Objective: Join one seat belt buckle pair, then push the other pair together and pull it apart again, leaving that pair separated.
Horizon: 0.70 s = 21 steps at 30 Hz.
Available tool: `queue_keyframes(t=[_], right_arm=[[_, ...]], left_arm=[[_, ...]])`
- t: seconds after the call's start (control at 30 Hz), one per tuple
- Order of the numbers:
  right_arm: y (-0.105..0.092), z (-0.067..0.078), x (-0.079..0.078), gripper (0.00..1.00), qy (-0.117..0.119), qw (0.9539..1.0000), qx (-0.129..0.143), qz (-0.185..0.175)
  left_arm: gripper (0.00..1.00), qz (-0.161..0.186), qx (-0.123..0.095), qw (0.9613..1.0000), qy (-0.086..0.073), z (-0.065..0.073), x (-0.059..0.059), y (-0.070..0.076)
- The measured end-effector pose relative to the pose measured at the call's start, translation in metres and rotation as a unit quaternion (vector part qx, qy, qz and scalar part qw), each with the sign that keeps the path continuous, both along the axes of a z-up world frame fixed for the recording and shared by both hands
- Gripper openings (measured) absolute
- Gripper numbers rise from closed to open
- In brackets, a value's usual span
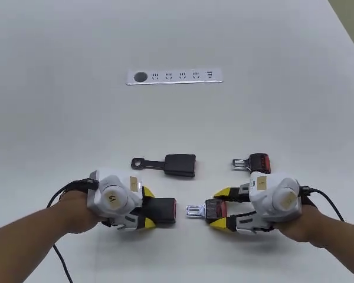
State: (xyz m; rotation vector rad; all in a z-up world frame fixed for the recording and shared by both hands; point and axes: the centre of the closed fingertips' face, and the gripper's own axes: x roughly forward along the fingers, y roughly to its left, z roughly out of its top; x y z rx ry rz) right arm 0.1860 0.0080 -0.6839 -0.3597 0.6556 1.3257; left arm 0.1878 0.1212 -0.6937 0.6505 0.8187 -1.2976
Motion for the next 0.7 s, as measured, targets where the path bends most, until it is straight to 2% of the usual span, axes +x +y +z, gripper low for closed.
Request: queue_keyframes(t=[0.33,0.7], right_arm=[[0.019,0.003,0.001,0.34,-0.002,1.0000,0.007,0.002],[0.038,-0.002,0.002,0.34,-0.003,0.9999,0.014,0.008]], left_arm=[[0.34,-0.001,0.002,1.0000,0.000,0.000,0.000,0.000],[0.34,-0.002,0.003,1.0000,0.000,0.000,0.000,0.001]])
